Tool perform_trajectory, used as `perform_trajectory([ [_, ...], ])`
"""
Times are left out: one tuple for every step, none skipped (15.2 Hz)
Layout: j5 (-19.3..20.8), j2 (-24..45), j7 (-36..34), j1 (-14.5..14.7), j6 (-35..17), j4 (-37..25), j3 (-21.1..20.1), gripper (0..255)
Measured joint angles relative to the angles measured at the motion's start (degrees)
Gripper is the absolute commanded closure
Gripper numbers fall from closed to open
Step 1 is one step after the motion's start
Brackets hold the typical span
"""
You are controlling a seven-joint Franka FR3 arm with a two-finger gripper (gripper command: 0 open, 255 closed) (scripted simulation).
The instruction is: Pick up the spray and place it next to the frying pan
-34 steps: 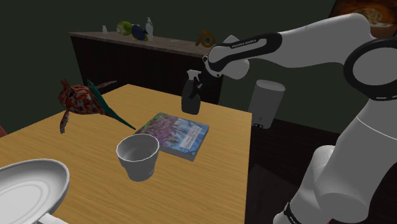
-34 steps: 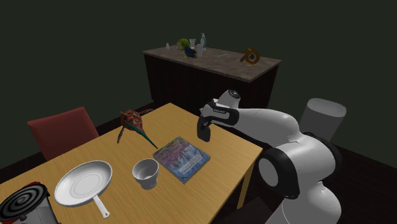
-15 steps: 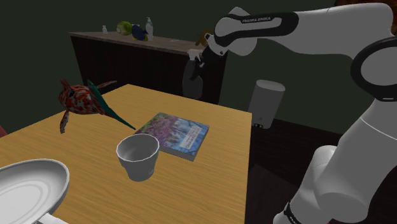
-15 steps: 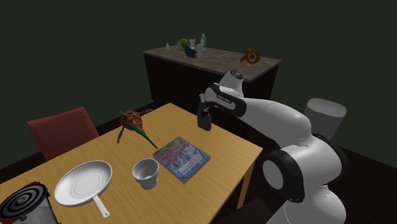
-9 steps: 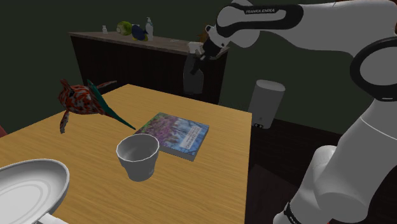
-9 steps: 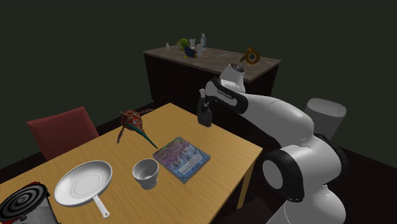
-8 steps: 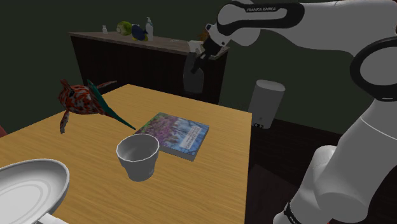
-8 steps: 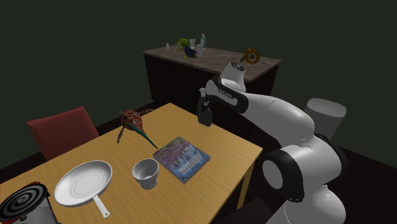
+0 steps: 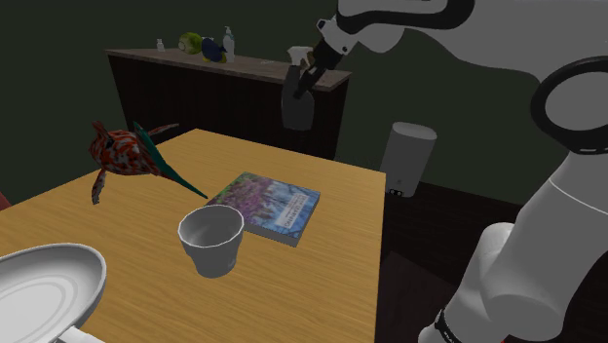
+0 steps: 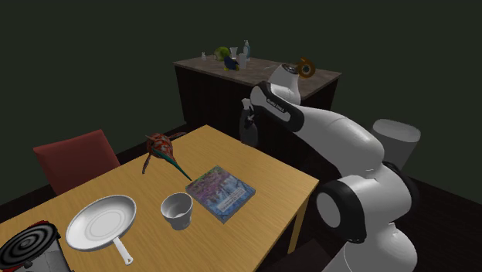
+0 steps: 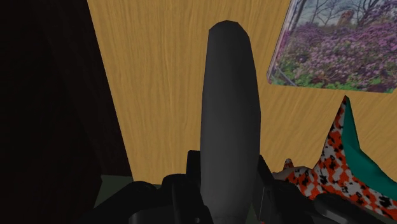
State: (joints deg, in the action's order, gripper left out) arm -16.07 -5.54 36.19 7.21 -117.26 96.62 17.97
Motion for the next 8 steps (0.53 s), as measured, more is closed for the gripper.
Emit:
perform_trajectory([
  [0.0,0.2,0.0,-0.1,0.7,-0.9,0.1,255],
  [0.0,0.4,-0.3,-0.1,1.7,-2.1,0.1,255],
  [0.1,0.7,-0.6,0.0,2.4,-3.2,0.1,255],
  [0.0,0.9,-0.7,-0.1,3.2,-4.2,0.2,255],
  [0.1,1.2,-1.1,-0.1,4.1,-5.3,0.1,255],
  [0.0,1.4,-1.1,-0.1,4.9,-6.4,0.2,255],
  [0.1,1.6,-1.3,-0.1,5.6,-7.2,0.3,255],
  [0.0,2.0,-1.5,-0.2,6.7,-8.7,0.4,255],
])
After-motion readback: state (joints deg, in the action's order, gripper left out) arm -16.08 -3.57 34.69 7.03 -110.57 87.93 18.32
